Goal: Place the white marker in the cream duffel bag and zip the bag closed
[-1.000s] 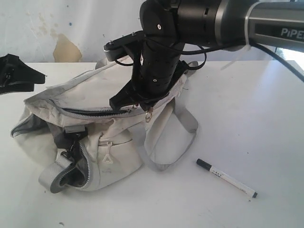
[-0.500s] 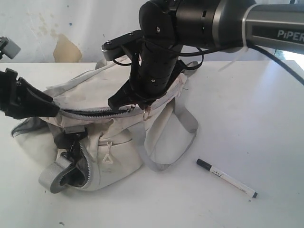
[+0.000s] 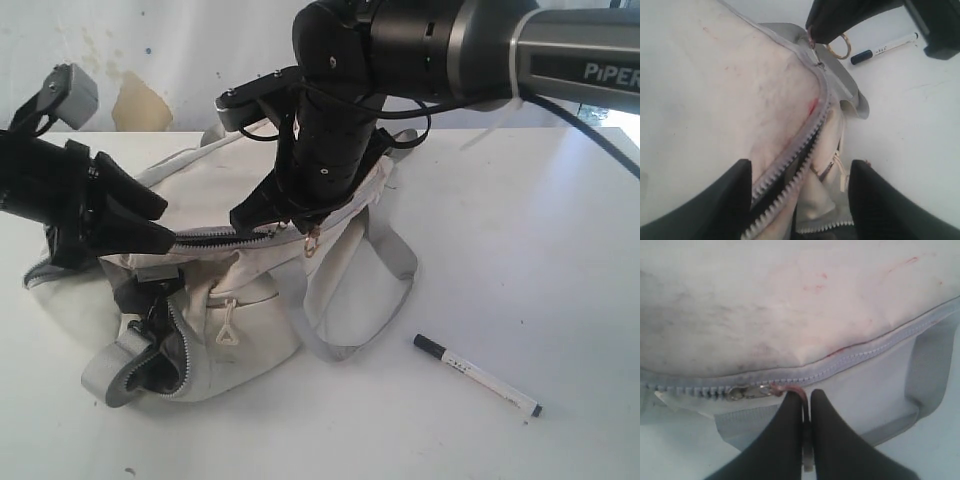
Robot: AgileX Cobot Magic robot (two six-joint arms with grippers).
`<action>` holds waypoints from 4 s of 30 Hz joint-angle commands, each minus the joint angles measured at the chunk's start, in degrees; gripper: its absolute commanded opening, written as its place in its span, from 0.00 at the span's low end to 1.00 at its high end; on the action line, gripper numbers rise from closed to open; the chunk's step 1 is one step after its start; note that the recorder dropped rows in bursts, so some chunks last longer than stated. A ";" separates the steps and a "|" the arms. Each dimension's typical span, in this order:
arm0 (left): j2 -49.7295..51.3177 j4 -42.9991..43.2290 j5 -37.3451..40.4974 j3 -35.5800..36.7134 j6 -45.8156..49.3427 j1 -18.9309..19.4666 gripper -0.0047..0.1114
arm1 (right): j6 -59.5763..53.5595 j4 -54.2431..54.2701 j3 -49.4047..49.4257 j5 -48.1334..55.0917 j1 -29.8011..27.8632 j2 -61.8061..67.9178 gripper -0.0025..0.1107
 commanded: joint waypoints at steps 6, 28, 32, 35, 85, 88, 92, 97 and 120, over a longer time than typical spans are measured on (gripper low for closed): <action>-0.42 -0.40 -15.47 3.18 5.37 -7.49 0.56 | -0.61 -1.01 0.22 0.09 -0.65 -0.09 0.02; 1.47 -5.86 -10.69 5.76 10.75 -7.77 0.04 | 0.41 -2.30 0.22 2.93 -1.20 -0.09 0.02; 0.82 -5.72 -11.62 5.64 8.04 -7.67 0.04 | 1.30 -2.52 0.22 4.19 -4.86 -0.09 0.02; 0.82 -5.72 -12.67 5.64 6.65 -7.67 0.04 | 1.30 -2.52 0.28 3.36 -7.70 -0.09 0.02; 0.82 -3.85 -15.91 5.64 3.39 -7.67 0.04 | -4.78 7.15 0.97 3.60 -24.71 4.84 0.20; 0.82 -3.85 -16.09 5.64 3.39 -7.67 0.04 | -4.78 7.15 1.06 7.77 -24.71 3.83 0.18; 0.82 -3.85 -16.54 5.64 3.39 -7.67 0.04 | -4.78 9.46 6.34 7.03 -24.71 1.44 0.17; 0.82 -3.55 -18.07 5.64 3.49 -7.67 0.04 | -5.56 9.75 16.04 1.80 -24.71 -3.59 0.17; 0.82 -3.41 -17.04 5.64 3.49 -7.67 0.44 | -7.94 9.51 22.99 -0.94 -24.71 -13.58 0.17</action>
